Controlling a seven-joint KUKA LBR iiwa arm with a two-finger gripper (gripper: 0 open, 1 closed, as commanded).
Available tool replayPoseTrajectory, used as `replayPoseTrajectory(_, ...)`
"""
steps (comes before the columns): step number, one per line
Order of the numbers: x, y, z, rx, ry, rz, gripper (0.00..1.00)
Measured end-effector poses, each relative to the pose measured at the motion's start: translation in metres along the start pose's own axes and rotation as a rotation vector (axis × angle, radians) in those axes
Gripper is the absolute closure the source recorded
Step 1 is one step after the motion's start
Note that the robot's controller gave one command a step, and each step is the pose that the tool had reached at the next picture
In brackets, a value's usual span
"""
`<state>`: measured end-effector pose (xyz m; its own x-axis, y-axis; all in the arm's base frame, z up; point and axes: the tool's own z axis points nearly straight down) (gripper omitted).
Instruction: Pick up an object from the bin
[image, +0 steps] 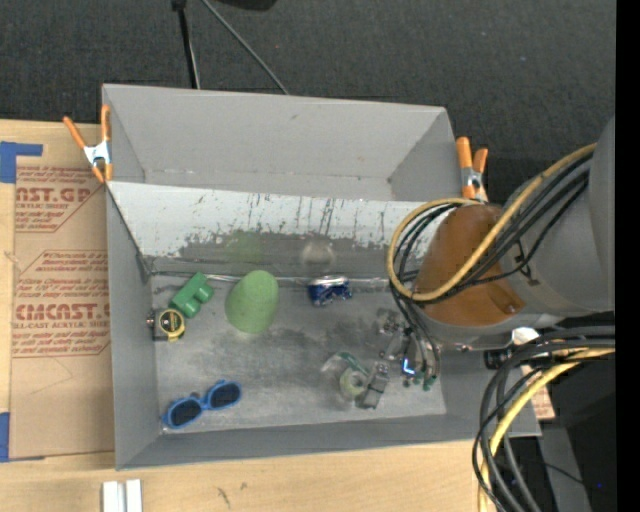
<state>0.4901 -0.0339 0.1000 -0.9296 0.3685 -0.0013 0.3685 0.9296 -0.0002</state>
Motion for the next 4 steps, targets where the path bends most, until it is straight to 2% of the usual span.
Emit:
replayPoseTrajectory(1,0.024,0.03,-0.007,0.0,0.003,0.179,0.0)
replayPoseTrajectory(2,0.007,-0.004,0.032,0.004,0.004,0.24,0.0)
replayPoseTrajectory(3,0.021,0.04,0.031,-0.001,0.003,0.208,0.0)
replayPoseTrajectory(4,0.02,0.038,0.03,0.0,0.001,0.211,1.0)
